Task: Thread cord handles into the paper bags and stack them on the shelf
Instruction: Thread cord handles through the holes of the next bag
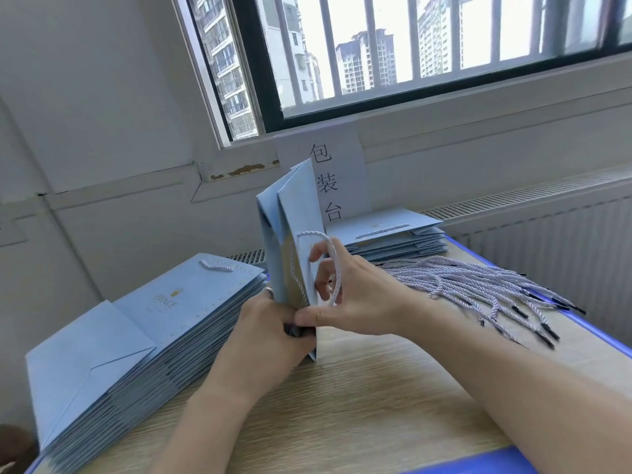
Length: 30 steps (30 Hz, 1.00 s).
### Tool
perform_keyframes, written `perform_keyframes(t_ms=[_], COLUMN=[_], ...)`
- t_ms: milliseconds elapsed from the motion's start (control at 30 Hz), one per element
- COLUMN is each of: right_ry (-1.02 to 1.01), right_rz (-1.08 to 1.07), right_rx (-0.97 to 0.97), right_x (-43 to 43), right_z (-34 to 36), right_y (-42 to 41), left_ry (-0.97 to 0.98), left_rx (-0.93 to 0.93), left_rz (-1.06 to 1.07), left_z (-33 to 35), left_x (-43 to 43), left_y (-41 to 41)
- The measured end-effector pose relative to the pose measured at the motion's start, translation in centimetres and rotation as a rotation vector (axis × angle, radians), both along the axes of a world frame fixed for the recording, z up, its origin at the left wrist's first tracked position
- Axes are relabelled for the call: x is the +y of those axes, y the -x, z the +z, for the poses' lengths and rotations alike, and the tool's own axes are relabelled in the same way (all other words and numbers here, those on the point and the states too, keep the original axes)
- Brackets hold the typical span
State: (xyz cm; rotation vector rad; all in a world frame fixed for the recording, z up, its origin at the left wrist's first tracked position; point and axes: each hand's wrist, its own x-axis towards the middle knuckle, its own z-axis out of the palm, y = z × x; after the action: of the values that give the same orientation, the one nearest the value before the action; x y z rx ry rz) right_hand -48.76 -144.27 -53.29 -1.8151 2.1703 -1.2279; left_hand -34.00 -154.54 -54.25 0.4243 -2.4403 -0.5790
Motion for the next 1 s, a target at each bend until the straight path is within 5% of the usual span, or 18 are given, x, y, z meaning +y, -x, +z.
perform_keyframes(t_ms=[167, 600, 1000], right_ry=[0.109, 0.158, 0.21], right_rz=[-0.001, 0.072, 0.114], right_rx=[0.045, 0.005, -0.105], right_x=[0.1, -0.1, -0.4], right_z=[0.0, -0.1, -0.2], right_y=[-0.1, 0.3, 0.4], left_ry=[0.126, 0.015, 0.167], left_rx=[-0.045, 0.093, 0.085], left_rz=[0.034, 0.011, 0.016], left_z=[-0.5, -0.4, -0.5], left_x=[0.0, 0.5, 0.9], left_y=[0.5, 0.7, 0.7])
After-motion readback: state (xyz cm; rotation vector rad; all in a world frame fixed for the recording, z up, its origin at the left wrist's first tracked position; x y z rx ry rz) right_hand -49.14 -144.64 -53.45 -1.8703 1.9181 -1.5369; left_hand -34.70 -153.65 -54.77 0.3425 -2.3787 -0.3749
